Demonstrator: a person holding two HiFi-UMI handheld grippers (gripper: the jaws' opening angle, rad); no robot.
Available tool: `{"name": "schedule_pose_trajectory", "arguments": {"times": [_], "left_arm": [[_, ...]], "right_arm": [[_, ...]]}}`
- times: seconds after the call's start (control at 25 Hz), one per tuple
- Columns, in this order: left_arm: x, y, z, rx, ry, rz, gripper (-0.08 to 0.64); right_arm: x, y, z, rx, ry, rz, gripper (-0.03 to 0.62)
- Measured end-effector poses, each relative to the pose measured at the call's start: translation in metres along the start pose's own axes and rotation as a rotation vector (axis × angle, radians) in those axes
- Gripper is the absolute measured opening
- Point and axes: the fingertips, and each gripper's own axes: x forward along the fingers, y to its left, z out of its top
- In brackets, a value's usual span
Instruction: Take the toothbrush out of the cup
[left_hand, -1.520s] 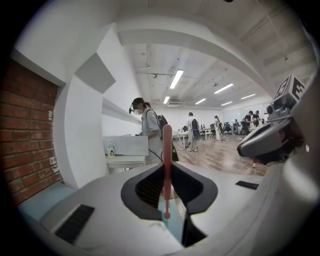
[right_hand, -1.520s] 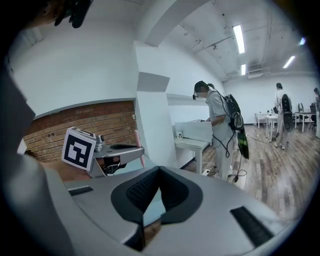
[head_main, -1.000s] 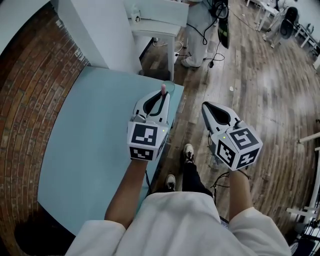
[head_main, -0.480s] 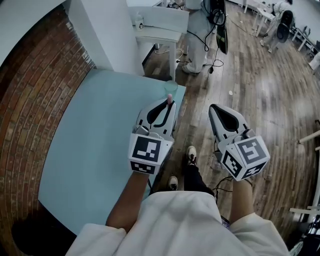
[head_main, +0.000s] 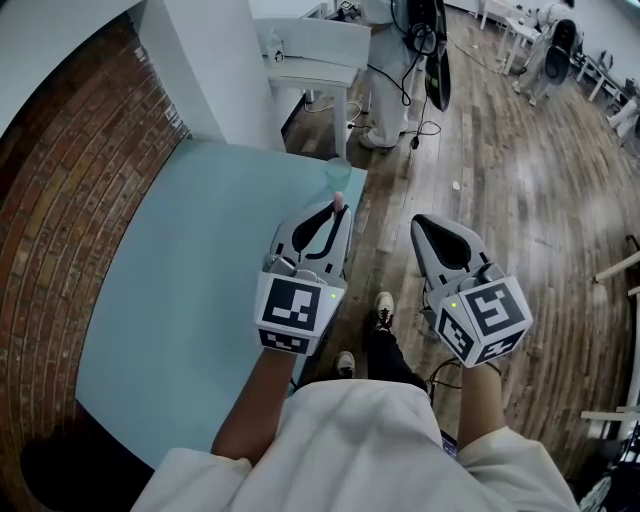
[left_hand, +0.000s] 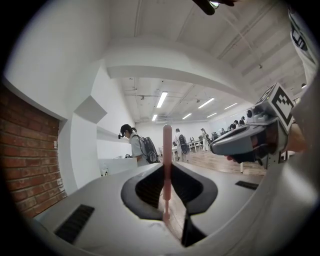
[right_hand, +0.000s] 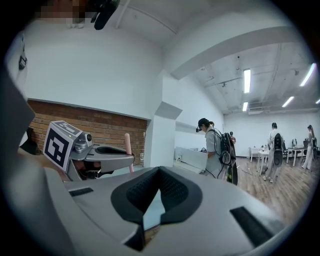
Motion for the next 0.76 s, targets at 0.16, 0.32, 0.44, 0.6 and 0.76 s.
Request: {"name": "schedule_pose_trajectory", "arguments": {"times": [0.16,0.32,0.44,0.6,0.76], "left_arm": [[-0.0074,-0.0038,0.0021,0.009,-0.002,-0.003,0.051],[-0.0107,0.0008,0.0037,0.007,-0.011,0.007,0.051],[-0.0113,0.0025,0.0040,0.006,-0.013,0.008,0.051],[-0.0100,0.0039,0.0022,0.004,-0.013,0.004,0.051],[-0.0085,0.0062,-0.0014,0.002,-0.004,-0.003,0.051]], "right_arm": [[-0.0063,0.0035,0.0003,0.007,-0.007,-0.004,-0.002],[-0.0070,0.0047,-0.0003,0.007,-0.010,-0.006,-0.002],[-0.0068,0.0051,-0.0017,0.009,-0.004,-0.008,-0.002],[-0.0049,0.0046,-0.0044,0.008,0.004,-0.014,-0.002],[-0.0004,0.0049,-0.0060,0.011,0.015,-0.013,-0.002]]}}
